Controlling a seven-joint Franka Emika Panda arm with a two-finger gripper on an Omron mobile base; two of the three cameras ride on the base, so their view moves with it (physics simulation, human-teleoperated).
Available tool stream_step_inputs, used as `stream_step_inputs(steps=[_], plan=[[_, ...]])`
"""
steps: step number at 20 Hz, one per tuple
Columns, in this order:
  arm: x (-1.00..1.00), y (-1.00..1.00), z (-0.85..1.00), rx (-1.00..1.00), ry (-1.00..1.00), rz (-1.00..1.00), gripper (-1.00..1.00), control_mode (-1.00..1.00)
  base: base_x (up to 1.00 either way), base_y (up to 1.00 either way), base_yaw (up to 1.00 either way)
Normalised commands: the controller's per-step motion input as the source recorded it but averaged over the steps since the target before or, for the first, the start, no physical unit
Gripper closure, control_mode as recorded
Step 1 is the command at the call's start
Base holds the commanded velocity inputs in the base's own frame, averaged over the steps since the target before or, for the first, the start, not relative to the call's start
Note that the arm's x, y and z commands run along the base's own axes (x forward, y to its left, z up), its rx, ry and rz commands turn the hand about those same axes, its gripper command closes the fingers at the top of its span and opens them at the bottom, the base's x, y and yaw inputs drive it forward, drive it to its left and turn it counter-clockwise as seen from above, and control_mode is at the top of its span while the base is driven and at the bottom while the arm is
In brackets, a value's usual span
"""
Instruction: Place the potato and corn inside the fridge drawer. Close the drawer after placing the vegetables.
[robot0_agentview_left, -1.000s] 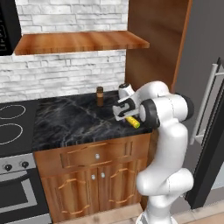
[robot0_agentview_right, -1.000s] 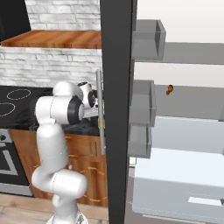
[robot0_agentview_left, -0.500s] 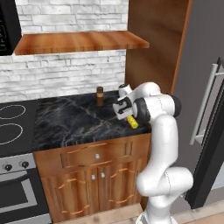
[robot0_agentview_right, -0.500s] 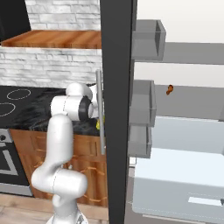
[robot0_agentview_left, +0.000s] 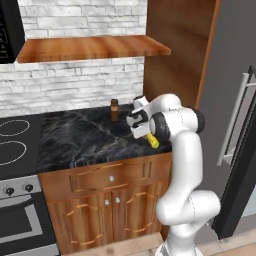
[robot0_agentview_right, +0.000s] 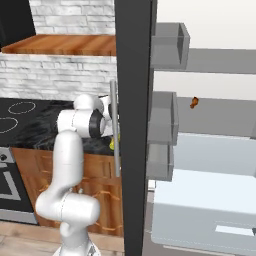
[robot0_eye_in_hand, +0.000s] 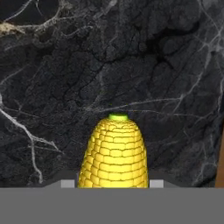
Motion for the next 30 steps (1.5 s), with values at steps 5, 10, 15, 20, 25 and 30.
stream_step_inputs(steps=[5, 10, 15, 20, 25, 30], plan=[[-0.45, 0.46, 0.41, -0.08, -0.21, -0.06, 1.00, -1.00, 0.00, 0.00, 0.00], [-0.58, 0.83, 0.92, -0.15, -0.35, -0.16, 1.00, -1.00, 0.00, 0.00, 0.00], [-1.00, 0.01, 0.67, 0.00, -0.28, -0.21, 1.00, -1.00, 0.00, 0.00, 0.00], [-1.00, -0.09, 0.44, 0.00, -0.27, -0.26, 1.00, -1.00, 0.00, 0.00, 0.00], [-1.00, -0.52, 0.36, 0.00, -0.12, -0.21, 1.00, -1.00, 0.00, 0.00, 0.00], [-1.00, -0.39, 0.21, 0.00, -0.03, -0.05, 1.00, -1.00, 0.00, 0.00, 0.00]])
